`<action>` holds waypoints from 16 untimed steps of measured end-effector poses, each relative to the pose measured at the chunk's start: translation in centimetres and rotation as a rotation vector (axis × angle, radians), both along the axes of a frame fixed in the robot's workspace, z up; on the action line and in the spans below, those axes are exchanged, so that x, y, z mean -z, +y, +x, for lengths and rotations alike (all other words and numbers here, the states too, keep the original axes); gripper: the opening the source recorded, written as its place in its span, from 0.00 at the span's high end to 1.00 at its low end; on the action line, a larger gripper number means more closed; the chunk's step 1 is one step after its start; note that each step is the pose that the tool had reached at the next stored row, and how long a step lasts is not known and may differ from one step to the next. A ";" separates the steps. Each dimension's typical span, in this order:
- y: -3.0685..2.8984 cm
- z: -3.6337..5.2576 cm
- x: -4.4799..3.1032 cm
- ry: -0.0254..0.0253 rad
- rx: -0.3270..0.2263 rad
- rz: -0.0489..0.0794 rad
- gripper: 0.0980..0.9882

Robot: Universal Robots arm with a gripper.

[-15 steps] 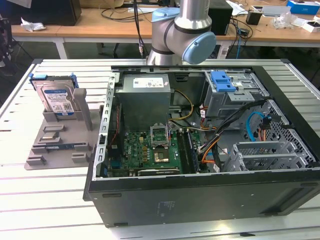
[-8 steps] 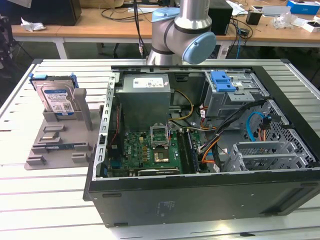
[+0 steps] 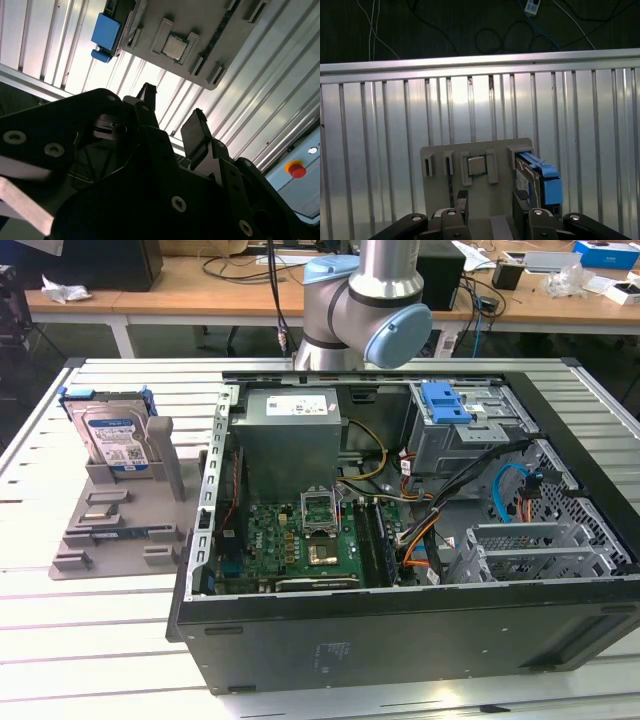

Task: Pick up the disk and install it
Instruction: 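Pick up the disk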

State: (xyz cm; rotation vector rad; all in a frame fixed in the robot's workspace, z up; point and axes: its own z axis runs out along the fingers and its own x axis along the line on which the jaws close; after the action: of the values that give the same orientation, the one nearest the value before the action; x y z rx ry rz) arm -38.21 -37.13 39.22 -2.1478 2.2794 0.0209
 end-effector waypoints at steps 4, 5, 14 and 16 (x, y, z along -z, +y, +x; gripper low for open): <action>0.46 0.00 -0.01 0.0001 0.000 0.000 0.57; 0.65 0.01 -0.01 0.0001 0.000 0.000 0.57; 2.03 0.05 0.14 0.0001 0.000 0.000 0.57; 2.14 0.06 0.20 0.0001 0.000 0.000 0.57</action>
State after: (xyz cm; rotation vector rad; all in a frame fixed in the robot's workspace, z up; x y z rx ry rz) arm -38.15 -34.99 39.01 -2.1482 2.2794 0.0208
